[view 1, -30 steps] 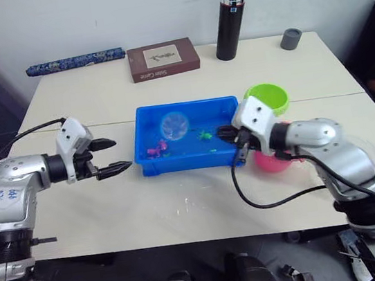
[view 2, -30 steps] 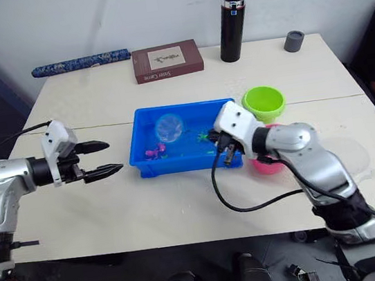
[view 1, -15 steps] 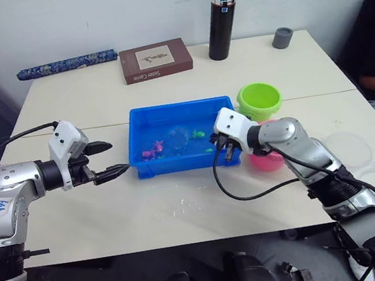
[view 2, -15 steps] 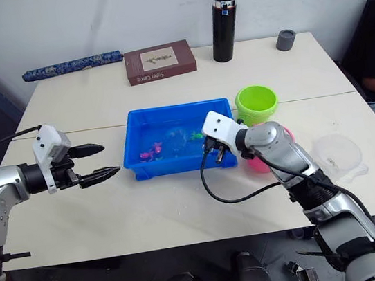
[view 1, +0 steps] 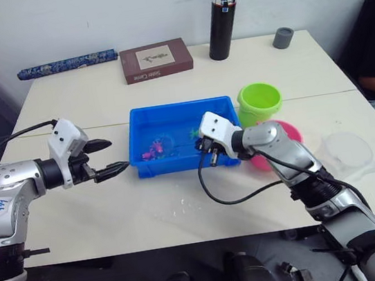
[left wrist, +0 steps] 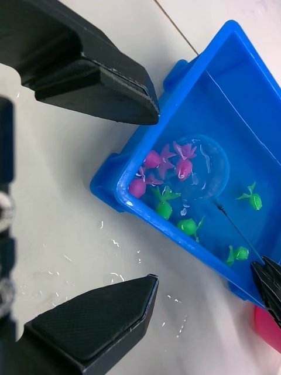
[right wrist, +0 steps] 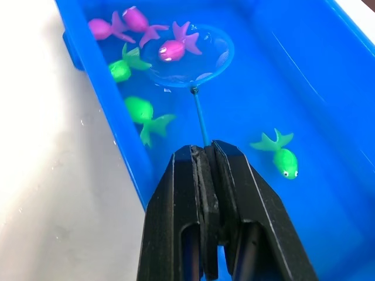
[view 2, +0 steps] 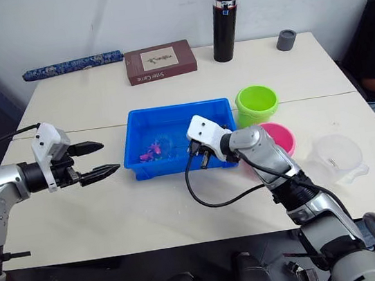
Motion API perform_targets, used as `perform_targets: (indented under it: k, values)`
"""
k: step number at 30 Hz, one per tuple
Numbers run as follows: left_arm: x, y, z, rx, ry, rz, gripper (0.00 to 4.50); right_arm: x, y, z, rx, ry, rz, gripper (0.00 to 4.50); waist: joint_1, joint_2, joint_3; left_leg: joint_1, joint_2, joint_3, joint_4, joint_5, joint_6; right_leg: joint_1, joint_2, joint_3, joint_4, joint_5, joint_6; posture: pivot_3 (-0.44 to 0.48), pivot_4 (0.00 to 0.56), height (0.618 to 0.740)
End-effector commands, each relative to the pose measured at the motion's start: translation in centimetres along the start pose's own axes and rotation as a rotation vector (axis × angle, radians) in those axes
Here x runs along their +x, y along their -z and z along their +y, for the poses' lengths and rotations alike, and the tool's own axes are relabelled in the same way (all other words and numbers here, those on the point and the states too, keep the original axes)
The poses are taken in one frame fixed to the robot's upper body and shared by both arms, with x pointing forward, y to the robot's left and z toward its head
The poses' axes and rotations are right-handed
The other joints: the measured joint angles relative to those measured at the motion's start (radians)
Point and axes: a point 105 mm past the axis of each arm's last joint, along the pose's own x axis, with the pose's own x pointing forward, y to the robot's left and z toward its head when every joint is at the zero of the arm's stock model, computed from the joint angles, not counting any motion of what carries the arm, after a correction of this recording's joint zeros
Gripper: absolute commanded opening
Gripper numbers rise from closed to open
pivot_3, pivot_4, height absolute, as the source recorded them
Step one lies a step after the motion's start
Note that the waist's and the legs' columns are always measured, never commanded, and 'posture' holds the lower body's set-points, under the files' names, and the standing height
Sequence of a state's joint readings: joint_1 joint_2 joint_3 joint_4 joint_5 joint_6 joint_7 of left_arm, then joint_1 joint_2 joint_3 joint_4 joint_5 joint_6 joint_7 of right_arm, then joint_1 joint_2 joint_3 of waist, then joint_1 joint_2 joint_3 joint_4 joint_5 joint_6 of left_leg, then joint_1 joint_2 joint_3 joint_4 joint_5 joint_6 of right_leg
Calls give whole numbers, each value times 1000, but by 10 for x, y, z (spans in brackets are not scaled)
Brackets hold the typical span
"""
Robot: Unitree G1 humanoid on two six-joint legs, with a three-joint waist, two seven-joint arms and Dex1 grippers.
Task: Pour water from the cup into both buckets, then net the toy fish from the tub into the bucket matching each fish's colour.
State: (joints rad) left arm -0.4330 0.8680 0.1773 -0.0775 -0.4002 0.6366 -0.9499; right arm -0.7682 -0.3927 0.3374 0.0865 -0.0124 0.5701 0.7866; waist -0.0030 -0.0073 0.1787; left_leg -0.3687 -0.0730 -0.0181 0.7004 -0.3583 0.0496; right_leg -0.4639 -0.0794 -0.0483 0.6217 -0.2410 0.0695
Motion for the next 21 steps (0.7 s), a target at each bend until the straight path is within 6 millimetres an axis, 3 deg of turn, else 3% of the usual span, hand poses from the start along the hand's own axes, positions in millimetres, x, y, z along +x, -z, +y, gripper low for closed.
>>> perform_targets:
  k: [1, 9, 14, 18, 21]
  values:
    - [4, -13, -1, 44, 12, -47, 4399, -15, -14, -9, 21, 34, -58, 0, 1, 0, 0, 0, 0, 0, 0, 0, 0, 0, 0, 0, 0, 0, 0, 0, 150, 740]
    - [26, -26, -7, 39, 100, -119, 4399, -46, -17, -13, 180, 70, -110, 0, 5, 0, 0, 0, 0, 0, 0, 0, 0, 0, 0, 0, 0, 0, 0, 0, 150, 740]
    - [43, -41, -20, 41, 236, -180, 4399, -89, -27, -10, 266, 123, -191, 0, 7, 0, 0, -1, 0, 0, 0, 0, 0, 0, 0, 0, 0, 0, 0, 0, 150, 740]
    - [62, -55, -31, 53, 341, -230, 4399, -126, -22, -10, 301, 213, -186, 0, 17, 0, 0, 0, 0, 0, 0, 0, 0, 1, 0, 0, 0, 0, 0, 0, 150, 740]
    - [79, -69, -42, 72, 433, -280, 4399, -164, -12, -9, 318, 325, -155, 0, 27, 0, 0, -1, 0, 0, 0, 0, 0, 0, 0, 0, 0, 0, 0, 0, 150, 740]
